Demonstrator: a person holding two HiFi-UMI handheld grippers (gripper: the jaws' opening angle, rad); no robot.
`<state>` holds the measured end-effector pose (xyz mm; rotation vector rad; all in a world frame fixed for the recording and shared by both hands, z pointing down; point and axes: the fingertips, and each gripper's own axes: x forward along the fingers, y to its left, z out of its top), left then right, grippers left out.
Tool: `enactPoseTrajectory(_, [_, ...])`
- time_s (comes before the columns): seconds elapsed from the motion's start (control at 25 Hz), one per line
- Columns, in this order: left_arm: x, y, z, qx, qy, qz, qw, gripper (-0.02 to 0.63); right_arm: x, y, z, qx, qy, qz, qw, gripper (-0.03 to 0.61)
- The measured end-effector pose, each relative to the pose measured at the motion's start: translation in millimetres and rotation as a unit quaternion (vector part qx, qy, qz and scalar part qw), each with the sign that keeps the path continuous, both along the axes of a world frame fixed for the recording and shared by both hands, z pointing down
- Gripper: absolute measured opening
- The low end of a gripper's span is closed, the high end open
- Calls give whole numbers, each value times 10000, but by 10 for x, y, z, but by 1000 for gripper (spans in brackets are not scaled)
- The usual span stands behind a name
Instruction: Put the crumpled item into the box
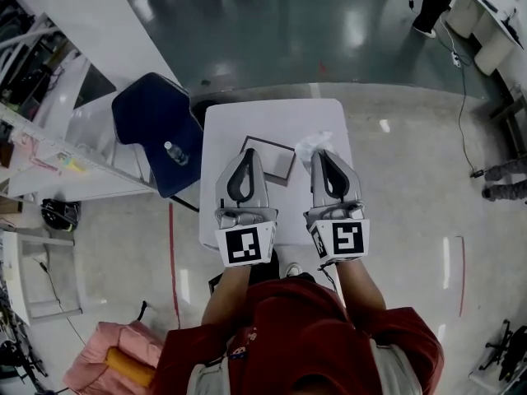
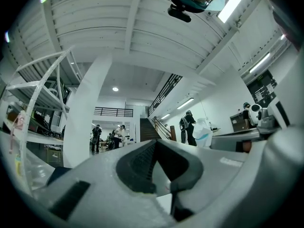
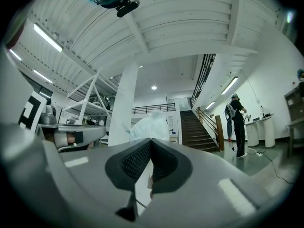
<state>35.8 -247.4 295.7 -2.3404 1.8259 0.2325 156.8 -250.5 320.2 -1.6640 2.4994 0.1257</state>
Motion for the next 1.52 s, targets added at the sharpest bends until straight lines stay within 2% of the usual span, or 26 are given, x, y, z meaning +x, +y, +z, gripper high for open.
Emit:
enactPoseTrajectory(0.44, [-535, -708, 152, -165, 127, 8, 9998, 3, -585, -729, 147, -281, 199, -54, 9994, 3])
enactPoseTrajectory(0.88, [-985, -1174, 356, -404, 324, 50, 9986, 3, -1047, -1241, 428, -666, 478, -8, 9966, 3])
enactPoseTrajectory(1.12, [-1219, -1347, 509, -520, 387, 77, 9979, 3, -1301, -1474, 681, -1014, 706, -93, 9923, 3])
enactPoseTrajectory(1.52, [-1398, -1561, 733, -595, 395, 139, 9973, 3, -1614, -1787, 1248, -1638, 1066, -343, 9801, 3])
